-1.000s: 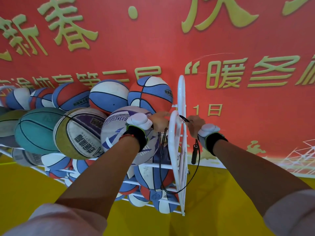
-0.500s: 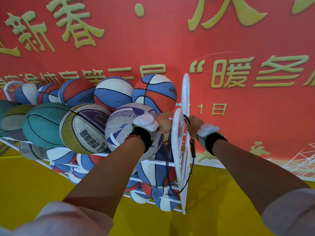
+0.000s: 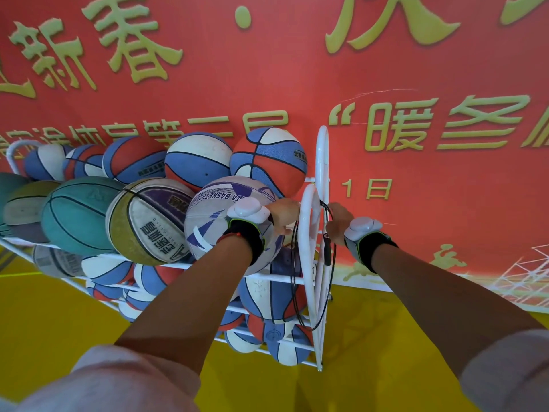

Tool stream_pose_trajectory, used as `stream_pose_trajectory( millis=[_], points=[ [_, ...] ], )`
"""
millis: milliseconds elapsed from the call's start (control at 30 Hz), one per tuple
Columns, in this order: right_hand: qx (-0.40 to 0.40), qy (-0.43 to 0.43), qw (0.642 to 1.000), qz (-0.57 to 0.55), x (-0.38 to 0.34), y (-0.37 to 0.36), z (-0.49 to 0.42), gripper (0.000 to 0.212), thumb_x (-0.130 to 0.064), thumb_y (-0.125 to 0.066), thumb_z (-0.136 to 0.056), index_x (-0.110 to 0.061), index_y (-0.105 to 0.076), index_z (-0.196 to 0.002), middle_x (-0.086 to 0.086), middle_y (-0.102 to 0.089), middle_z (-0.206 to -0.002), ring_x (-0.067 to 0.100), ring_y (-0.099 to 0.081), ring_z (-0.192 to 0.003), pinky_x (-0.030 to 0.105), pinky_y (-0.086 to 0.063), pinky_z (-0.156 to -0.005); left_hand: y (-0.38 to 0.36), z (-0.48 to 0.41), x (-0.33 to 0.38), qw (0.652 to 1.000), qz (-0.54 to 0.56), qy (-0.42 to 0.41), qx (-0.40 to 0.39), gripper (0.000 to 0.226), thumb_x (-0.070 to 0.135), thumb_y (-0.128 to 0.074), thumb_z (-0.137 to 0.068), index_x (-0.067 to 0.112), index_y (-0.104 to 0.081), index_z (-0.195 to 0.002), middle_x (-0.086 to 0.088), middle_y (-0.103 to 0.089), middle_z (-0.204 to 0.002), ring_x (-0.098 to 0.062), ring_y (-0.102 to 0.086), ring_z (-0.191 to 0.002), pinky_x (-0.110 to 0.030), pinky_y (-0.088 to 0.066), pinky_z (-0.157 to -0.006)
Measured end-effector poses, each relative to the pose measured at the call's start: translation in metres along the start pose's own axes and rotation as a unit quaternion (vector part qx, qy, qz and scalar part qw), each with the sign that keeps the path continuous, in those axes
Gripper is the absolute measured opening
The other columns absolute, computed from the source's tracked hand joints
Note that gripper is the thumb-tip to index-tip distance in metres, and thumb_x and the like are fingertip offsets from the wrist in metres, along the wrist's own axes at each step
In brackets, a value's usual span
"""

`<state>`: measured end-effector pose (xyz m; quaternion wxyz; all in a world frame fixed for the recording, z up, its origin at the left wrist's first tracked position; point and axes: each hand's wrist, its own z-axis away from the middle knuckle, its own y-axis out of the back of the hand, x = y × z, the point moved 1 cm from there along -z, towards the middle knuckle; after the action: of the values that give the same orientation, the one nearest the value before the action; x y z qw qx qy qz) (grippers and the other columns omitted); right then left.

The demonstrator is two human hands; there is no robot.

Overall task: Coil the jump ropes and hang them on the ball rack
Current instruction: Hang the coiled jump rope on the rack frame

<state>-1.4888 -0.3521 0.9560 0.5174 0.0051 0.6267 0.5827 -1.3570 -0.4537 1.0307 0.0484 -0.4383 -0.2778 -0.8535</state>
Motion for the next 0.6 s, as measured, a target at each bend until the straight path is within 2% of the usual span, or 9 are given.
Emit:
stream_pose_trajectory(
  millis=[133, 233, 267, 333, 400, 467, 533, 600],
  points=[
    [0.003, 0.005, 1.000, 0.011, 0.004, 0.004, 0.007, 0.053, -0.006, -0.050, -0.091, -0.012, -0.042, -0.143, 0.016, -0.044, -0.145, 0.042, -0.053, -0.122, 0.048, -0.050, -0.097, 0.001, 0.010, 0.002, 0.996, 0.086, 0.014, 0.026, 0.021, 0.010, -0.042, -0.101, 0.019, -0.052, -0.085, -0.001, -0.057, -0.088, -0.015, -0.058, -0.075, -0.035, -0.056, -0.079],
    [-0.002, -0.006, 1.000, 0.005, 0.008, 0.005, 0.012, 0.053, -0.018, -0.051, -0.092, -0.019, -0.041, -0.144, 0.014, -0.043, -0.148, 0.040, -0.056, -0.118, 0.043, -0.051, -0.088, 0.000, 0.021, 0.010, 0.984, 0.167, 0.015, 0.066, 0.017, 0.014, -0.041, -0.102, 0.012, -0.058, -0.097, -0.004, -0.059, -0.086, -0.018, -0.058, -0.072, -0.037, -0.055, -0.081],
    [-0.001, -0.002, 1.000, 0.001, 0.010, 0.005, 0.013, 0.052, -0.020, -0.051, -0.093, -0.019, -0.042, -0.143, 0.014, -0.043, -0.147, 0.039, -0.057, -0.116, 0.040, -0.050, -0.083, 0.000, 0.025, 0.014, 0.978, 0.191, 0.016, 0.082, 0.019, 0.019, -0.042, -0.102, 0.010, -0.058, -0.103, -0.006, -0.061, -0.090, -0.020, -0.059, -0.074, -0.037, -0.055, -0.079],
    [0.011, 0.000, 1.000, 0.003, 0.009, 0.010, 0.023, 0.049, -0.021, -0.051, -0.096, -0.016, -0.042, -0.144, 0.016, -0.041, -0.148, 0.039, -0.055, -0.120, 0.037, -0.045, -0.083, 0.001, 0.033, 0.024, 0.974, 0.196, 0.000, 0.114, 0.026, 0.030, -0.043, -0.102, 0.011, -0.059, -0.106, -0.009, -0.063, -0.098, -0.024, -0.062, -0.081, -0.038, -0.055, -0.075],
    [0.029, -0.005, 1.000, 0.003, 0.011, 0.015, 0.031, 0.046, -0.017, -0.049, -0.099, -0.012, -0.043, -0.144, 0.019, -0.039, -0.150, 0.040, -0.052, -0.125, 0.037, -0.044, -0.085, 0.001, 0.036, 0.034, 0.979, 0.121, -0.078, 0.143, 0.028, 0.035, -0.041, -0.099, 0.014, -0.059, -0.092, -0.009, -0.062, -0.095, -0.030, -0.062, -0.087, -0.042, -0.054, -0.082],
    [0.059, -0.011, 0.998, -0.027, 0.016, 0.019, 0.039, 0.042, -0.012, -0.048, -0.100, -0.008, -0.047, -0.141, 0.020, -0.040, -0.148, 0.041, -0.051, -0.126, 0.035, -0.041, -0.085, -0.005, 0.045, 0.043, 0.966, -0.039, -0.168, 0.195, 0.029, 0.033, -0.039, -0.099, 0.014, -0.057, -0.087, -0.008, -0.059, -0.092, -0.029, -0.056, -0.087, -0.035, -0.046, -0.081],
    [0.081, -0.018, 0.994, -0.067, 0.021, 0.024, 0.049, 0.039, -0.009, -0.049, -0.099, -0.004, -0.050, -0.137, 0.021, -0.042, -0.147, 0.039, -0.049, -0.129, 0.031, -0.037, -0.086, -0.016, 0.053, 0.051, 0.930, -0.142, -0.239, 0.242, 0.026, 0.028, -0.042, -0.101, 0.013, -0.060, -0.112, -0.006, -0.058, -0.114, -0.025, -0.054, -0.103, -0.028, -0.037, -0.086],
    [0.087, -0.021, 0.990, -0.111, 0.029, 0.028, 0.062, 0.037, -0.006, -0.050, -0.099, 0.000, -0.050, -0.135, 0.020, -0.044, -0.145, 0.036, -0.048, -0.130, 0.026, -0.032, -0.084, -0.032, 0.058, 0.059, 0.910, -0.166, -0.294, 0.242, 0.033, 0.023, -0.045, -0.101, 0.013, -0.055, -0.130, -0.006, -0.054, -0.132, -0.022, -0.051, -0.120, -0.029, -0.039, -0.096]
  ],
)
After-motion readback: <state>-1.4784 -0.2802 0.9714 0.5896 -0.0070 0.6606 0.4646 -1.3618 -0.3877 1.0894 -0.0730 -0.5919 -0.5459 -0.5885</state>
